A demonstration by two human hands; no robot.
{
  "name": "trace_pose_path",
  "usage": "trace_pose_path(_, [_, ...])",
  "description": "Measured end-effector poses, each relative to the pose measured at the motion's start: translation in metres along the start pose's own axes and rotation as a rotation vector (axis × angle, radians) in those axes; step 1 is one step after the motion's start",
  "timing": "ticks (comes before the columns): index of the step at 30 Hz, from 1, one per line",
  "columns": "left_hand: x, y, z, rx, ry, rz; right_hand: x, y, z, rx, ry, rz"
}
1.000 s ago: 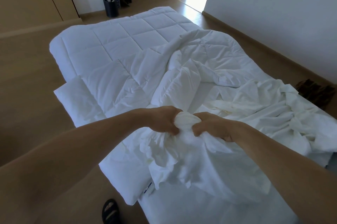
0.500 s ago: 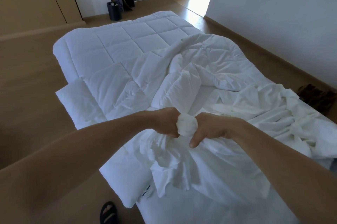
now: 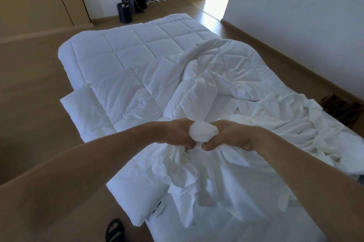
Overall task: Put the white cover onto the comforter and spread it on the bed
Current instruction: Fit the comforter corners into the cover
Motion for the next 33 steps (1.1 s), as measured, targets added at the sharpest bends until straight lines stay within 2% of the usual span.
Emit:
trace_pose_path(3, [0.001, 0.007, -0.003, 0.092, -0.039, -0.076, -0.003, -0.004, 0.003, 0.11, 0.016, 0.04])
trace_pose_path(5, [-0.001, 0.009, -0.005, -0.058, -0.077, -0.035, -0.006, -0.002, 0.007, 0.207, 0.045, 0.038])
trace_pose_path(8, [-0.008, 0.008, -0.005, -0.324, -0.077, 0.066, -0.008, 0.008, 0.008, 0.327, 0.108, -0.055])
trace_pose_path(11, [-0.009, 0.006, -0.007, -0.351, -0.075, 0.077, -0.009, 0.008, 0.01, 0.383, 0.153, -0.067])
trace_pose_path(22, [-0.002, 0.004, -0.002, -0.13, -0.087, -0.044, -0.003, 0.007, 0.01, 0.074, 0.092, -0.076])
trace_pose_path(25, [-0.002, 0.007, -0.002, -0.043, -0.118, -0.072, 0.002, 0.006, 0.006, 0.085, 0.1, -0.099])
trace_pose_path(30, [-0.006, 0.012, -0.001, -0.329, -0.117, -0.039, 0.0, 0.013, 0.006, 0.276, 0.145, -0.156])
trace_pose_path(33, [-0.005, 0.004, -0.001, -0.303, -0.089, 0.011, -0.005, 0.01, 0.008, 0.248, 0.129, -0.103])
Point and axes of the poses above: each hand's wrist, its own x-axis away from the middle knuckle, its own y-axis out of the palm, z = x × y, the point moved 7 cm from there along -x, towards the middle knuckle, and after that the axes turned 8 degrees about -y, right-handed, at the moved point
